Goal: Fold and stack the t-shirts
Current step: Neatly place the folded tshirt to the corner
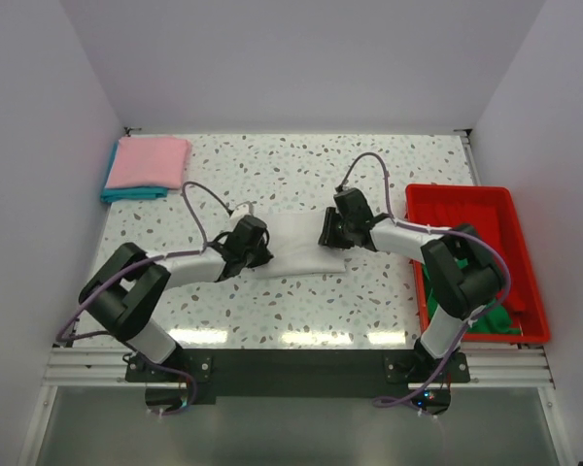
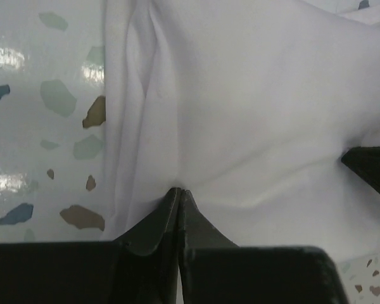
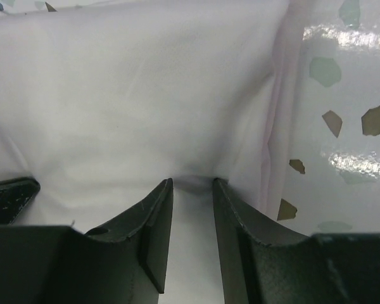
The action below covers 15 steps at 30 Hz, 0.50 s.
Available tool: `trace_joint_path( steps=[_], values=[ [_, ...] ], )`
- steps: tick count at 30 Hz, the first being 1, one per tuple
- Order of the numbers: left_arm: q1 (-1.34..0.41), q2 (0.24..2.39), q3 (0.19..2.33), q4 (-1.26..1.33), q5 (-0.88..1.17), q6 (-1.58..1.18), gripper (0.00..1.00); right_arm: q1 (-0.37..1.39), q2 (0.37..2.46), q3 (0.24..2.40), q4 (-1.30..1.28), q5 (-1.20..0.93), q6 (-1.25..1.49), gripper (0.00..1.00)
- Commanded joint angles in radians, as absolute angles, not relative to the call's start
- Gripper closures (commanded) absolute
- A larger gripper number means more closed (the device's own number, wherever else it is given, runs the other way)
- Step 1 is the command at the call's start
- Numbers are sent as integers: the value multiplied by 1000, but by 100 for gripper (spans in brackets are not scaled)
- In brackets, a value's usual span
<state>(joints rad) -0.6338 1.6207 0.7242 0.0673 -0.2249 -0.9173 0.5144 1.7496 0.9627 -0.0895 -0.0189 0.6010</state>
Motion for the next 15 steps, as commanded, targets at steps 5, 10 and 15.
trace_joint_path(
  steps=[5, 10, 15],
  values=[
    [-620, 1412, 690, -63, -285, -832, 57, 511, 1776, 982, -207, 2, 513, 61],
    [-462, 1348, 655, -72, -143, -778, 32, 511, 1795, 1006, -216, -40, 499, 58],
    [-440, 1457, 679, -48, 55, -690, 18, 511, 1802, 1032, -230, -66, 489, 56]
  ],
)
